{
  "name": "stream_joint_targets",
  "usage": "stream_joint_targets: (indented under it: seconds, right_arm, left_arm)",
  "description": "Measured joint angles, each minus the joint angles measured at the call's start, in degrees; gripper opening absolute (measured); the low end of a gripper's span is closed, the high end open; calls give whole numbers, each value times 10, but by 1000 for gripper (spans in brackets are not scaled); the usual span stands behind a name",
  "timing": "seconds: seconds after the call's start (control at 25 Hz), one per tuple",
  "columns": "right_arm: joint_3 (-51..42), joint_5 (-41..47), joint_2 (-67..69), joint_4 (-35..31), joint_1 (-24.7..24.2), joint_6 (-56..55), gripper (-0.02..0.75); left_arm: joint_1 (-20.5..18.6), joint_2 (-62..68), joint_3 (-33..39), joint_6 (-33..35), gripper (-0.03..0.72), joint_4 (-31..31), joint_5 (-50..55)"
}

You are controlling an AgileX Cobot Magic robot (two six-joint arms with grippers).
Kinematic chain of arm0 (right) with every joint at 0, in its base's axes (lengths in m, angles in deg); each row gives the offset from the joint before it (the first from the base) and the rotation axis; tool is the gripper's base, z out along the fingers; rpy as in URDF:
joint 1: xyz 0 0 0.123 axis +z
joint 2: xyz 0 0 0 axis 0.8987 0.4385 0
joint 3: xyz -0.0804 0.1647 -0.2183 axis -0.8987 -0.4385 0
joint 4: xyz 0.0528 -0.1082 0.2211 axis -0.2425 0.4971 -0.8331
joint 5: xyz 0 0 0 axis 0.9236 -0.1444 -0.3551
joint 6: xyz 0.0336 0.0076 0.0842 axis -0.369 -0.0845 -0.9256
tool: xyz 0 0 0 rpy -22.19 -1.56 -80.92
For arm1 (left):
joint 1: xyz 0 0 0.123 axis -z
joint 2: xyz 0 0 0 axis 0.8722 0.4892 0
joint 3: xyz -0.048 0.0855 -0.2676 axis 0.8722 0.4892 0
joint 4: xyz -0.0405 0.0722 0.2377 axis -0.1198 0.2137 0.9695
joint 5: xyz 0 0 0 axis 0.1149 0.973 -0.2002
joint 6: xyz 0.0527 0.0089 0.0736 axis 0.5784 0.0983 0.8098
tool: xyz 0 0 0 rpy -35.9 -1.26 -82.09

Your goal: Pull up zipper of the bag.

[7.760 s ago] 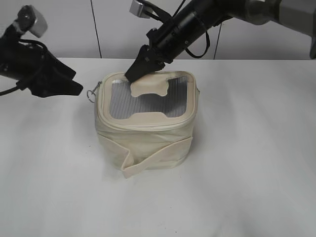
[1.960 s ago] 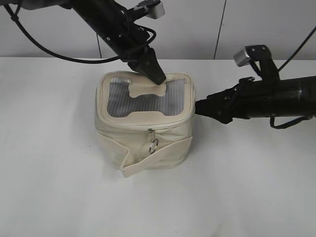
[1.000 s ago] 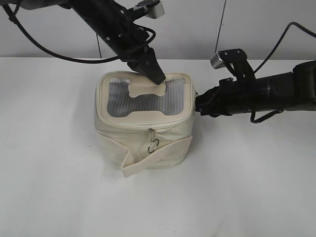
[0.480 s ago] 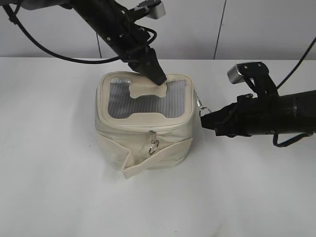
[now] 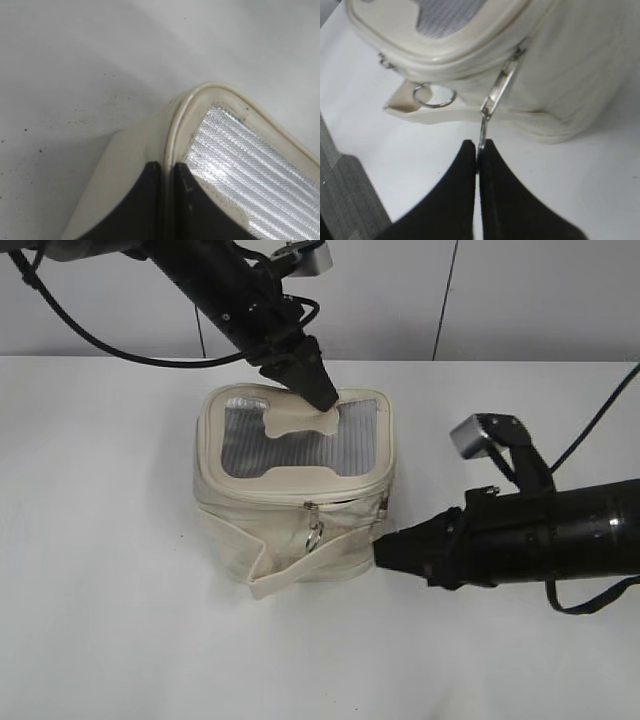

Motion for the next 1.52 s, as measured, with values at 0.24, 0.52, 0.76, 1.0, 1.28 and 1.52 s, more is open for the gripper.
stream_joint_targets:
  seconds: [0.24,0.52,0.76,1.0,1.28,1.52]
  right_arm:
    - [36,-55,-1,-28,145,-21,9]
    - [98,-150,13,-13,215,-99,36]
    - [93,-90,13,221,139,-333,475]
    - [95,18,-6,387,-33,-475,537]
    - [158,51,-87,596,-154,-672,531]
    - [166,88,-186,735,-153,-828,528]
  left_arm:
    - [0,0,2,-27,44,-5,-5]
    - [-1,0,3,-28,60,-8,-6]
    - [-7,-7,3,-58,301,-13,-34]
    - [-33,-72,4,-119,263,34,-41]
    - [-55,-219,122,-216,241,148,-91]
    - [-55,-425,370,-280,237,212,-209]
